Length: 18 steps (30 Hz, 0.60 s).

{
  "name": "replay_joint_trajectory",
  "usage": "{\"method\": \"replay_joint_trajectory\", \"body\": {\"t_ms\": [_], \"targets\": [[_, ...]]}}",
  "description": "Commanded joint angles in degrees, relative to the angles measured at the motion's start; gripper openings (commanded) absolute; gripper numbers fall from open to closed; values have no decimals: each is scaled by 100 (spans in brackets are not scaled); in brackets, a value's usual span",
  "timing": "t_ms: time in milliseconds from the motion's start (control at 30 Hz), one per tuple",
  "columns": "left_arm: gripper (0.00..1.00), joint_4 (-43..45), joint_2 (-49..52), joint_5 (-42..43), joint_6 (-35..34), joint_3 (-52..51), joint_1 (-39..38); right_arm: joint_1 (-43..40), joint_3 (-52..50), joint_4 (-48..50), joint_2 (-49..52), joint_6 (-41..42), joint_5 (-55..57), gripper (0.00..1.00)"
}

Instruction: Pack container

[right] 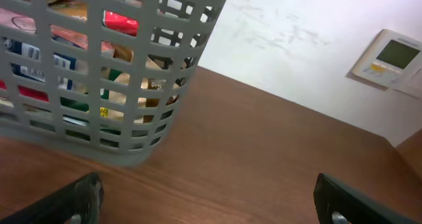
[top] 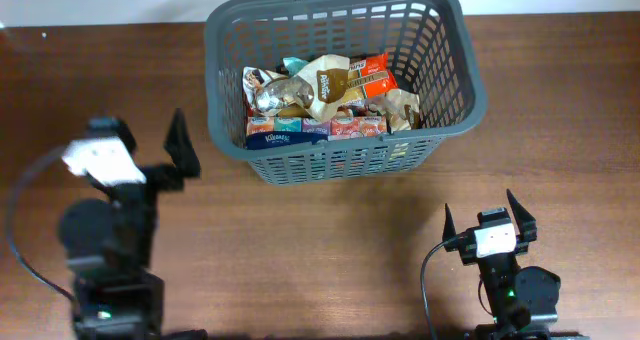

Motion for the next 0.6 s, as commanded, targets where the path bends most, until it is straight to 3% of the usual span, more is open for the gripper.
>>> {"method": "replay_joint_trajectory", "body": {"t_ms": [0, 300, 567], "targets": [[99, 463, -713, -514, -201, -1235, 9, -35, -50, 0, -52, 31, 70, 99], [99, 767, -2275, -728, -195, -2802, -109, -35, -50, 0, -52, 31, 70, 99], [99, 474, -3386, -855, -192, -3305, -492, -35, -50, 0, -52, 31, 70, 99]]}}
